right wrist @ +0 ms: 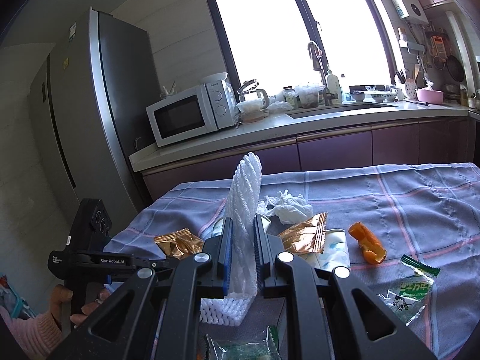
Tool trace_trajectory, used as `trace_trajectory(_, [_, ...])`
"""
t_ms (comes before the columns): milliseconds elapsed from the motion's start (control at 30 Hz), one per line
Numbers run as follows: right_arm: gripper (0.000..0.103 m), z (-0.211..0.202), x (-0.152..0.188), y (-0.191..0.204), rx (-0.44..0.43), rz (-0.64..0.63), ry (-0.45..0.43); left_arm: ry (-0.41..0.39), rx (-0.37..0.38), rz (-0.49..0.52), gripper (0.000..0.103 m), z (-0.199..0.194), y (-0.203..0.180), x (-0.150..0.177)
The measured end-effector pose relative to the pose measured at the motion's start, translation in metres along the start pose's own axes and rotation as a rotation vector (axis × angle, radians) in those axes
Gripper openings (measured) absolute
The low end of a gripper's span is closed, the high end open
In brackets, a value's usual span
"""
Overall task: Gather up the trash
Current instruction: 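Carry the gold wrapper and foam net to the teal bin with both grippers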
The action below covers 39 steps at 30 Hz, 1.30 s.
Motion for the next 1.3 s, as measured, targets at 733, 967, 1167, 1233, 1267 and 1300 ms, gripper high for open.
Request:
trace_trajectory(733, [0.012, 0.037, -0.008, 0.099, -0.258, -0.117, 0.06, -0.252, -0.203, 0.139, 0.008, -0.145, -0.003, 0.0])
trace_trajectory(967, [0.012, 0.061, -0.011, 0.153, -0.402, -0.162, 0.104, -0.364, -0.328, 0.11, 0.008, -0.221, 0.029, 0.007])
trace_trajectory(1167, [0.012, 0.091, -0.013, 0.207, -0.525, -0.182, 0.164, -0.432, -0.459, 0.03, 0.008, -0.28, 0.073, 0.013])
trace_trajectory(1233, [0.012, 0.104, -0.012, 0.225, -0.563, -0.181, 0.189, -0.446, -0.505, 0.006, 0.008, -0.296, 0.087, 0.014])
trace_trajectory(1267, [0.012, 0.11, -0.012, 0.235, -0.579, -0.181, 0.201, -0.449, -0.526, -0.007, 0.008, -0.302, 0.095, 0.015])
trace_trajectory(1300, [0.012, 0.115, -0.012, 0.244, -0.592, -0.181, 0.214, -0.45, -0.544, -0.019, 0.008, -0.307, 0.103, 0.016])
Point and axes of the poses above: each gripper's, at about its wrist camera, not at the fingertips, and z roughly the way its jaws point, y to its left, x to its underside, the point moved 2 cm from there along z, roughly the way its jaws point, and after that the axes turned 2 degrees about x, right-handed, at the moved point
